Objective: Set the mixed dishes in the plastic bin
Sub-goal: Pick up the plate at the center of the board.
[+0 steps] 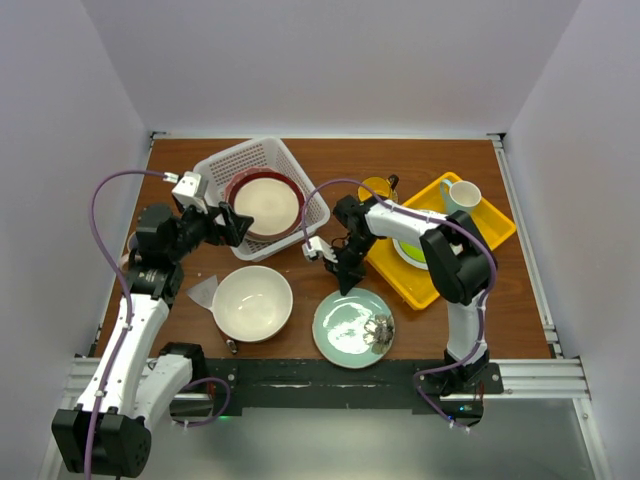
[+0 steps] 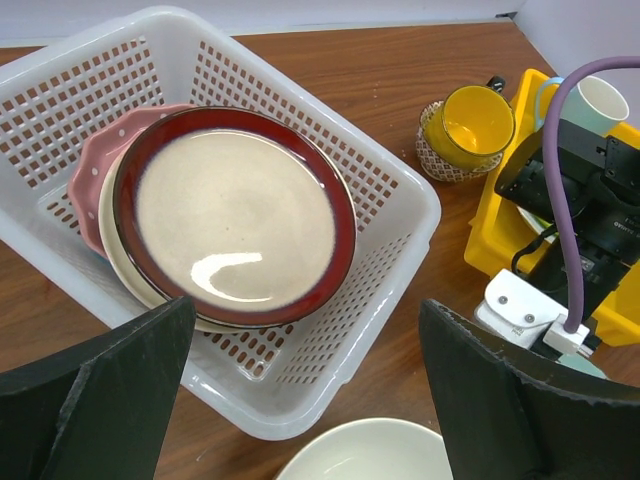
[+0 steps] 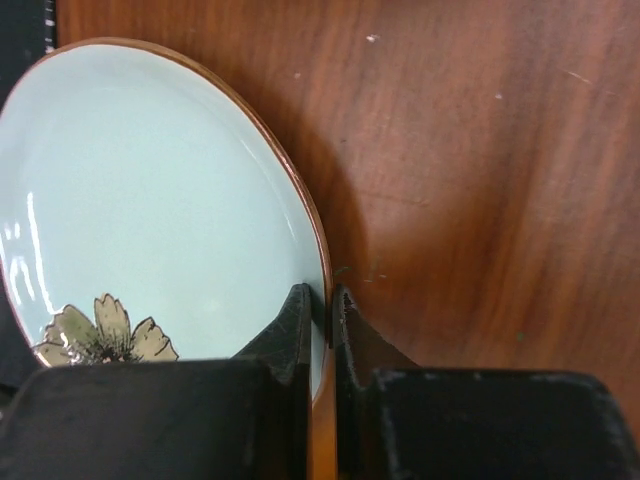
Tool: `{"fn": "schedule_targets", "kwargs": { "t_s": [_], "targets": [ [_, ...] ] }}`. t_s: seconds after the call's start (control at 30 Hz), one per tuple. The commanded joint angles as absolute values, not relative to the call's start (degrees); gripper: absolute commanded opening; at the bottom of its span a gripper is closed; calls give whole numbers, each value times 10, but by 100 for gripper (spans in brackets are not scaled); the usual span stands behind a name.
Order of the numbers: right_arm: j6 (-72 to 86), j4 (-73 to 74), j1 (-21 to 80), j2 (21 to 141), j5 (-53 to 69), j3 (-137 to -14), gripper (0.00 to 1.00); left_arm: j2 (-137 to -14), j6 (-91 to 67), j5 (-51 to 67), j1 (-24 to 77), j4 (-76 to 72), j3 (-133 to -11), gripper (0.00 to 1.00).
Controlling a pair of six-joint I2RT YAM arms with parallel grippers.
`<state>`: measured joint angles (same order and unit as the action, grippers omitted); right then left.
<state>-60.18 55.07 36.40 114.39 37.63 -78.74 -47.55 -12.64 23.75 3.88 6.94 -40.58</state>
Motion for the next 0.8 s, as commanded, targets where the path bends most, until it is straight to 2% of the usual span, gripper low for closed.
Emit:
{"fn": "schedule_targets", "kwargs": {
  "t_s": [0.0, 0.2, 0.77],
  "targets": [
    [-623, 537, 368, 1134, 373, -785, 0, -470, -120, 290, 40, 34, -401, 99],
    [-621, 550, 367, 1093, 390, -792, 0, -510, -151, 377, 40, 0, -394, 100],
    [-616, 545, 330, 978, 447, -760, 0, -538, -157, 466, 54, -47, -378, 98]
  ]
}}
